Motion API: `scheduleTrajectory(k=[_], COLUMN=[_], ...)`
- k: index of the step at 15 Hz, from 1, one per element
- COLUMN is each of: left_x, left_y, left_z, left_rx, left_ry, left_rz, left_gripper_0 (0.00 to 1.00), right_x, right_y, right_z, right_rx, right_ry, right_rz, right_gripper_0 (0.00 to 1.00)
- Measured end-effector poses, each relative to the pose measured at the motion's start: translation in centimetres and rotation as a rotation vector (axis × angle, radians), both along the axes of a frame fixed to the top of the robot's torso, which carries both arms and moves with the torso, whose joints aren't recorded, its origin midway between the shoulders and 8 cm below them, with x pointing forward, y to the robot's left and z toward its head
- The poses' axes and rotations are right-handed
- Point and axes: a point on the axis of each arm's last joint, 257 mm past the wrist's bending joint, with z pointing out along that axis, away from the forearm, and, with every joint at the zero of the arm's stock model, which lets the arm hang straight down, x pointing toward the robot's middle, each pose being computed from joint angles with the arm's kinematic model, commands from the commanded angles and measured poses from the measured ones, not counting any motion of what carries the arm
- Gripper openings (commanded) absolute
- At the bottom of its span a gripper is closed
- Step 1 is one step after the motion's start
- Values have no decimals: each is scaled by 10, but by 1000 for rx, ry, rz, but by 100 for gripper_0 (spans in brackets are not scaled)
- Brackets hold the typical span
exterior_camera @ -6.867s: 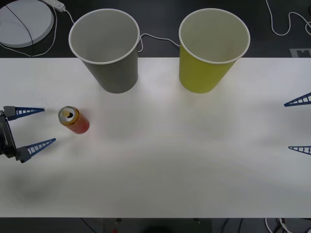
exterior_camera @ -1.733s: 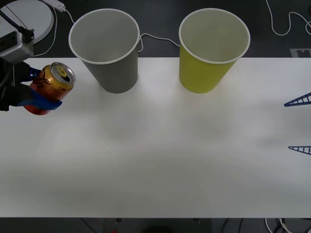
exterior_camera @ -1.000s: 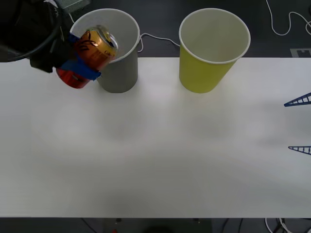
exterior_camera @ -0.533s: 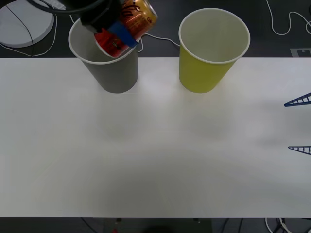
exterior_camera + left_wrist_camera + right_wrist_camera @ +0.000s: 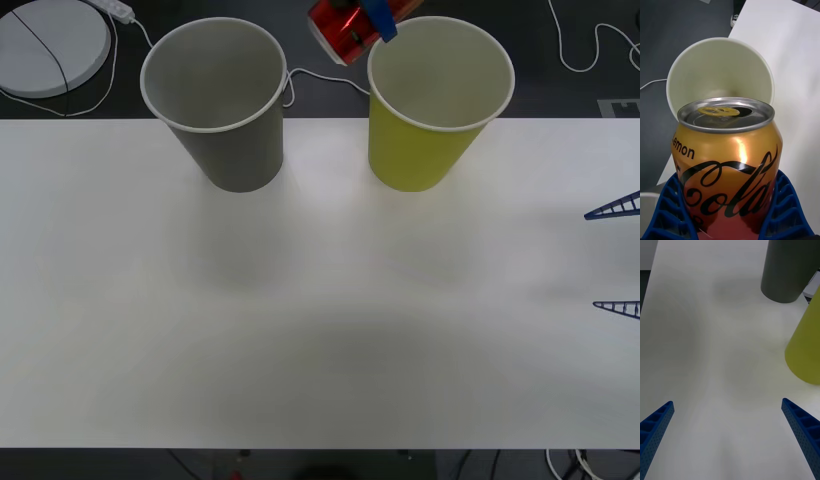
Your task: Put the can into the green bin and the plastic bottle into the gray bin
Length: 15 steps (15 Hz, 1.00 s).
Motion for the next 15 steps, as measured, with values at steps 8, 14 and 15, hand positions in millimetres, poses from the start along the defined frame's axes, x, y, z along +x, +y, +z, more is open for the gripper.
scheduleTrajectory(k=[8, 14, 15], left_x=[40, 55, 56], left_y=[-85, -106, -106], left_z=[-1, -7, -7], left_rx=[-73, -111, -111], left_ry=[-73, -103, -105], left_rz=[62, 91, 92], left_gripper_0=[0, 0, 0], right_x=[0, 0, 0], right_y=[0, 0, 0], right_z=[0, 0, 0], right_rx=[0, 0, 0], right_ry=[0, 0, 0], right_rz=[0, 0, 0], right_gripper_0=[100, 100, 100])
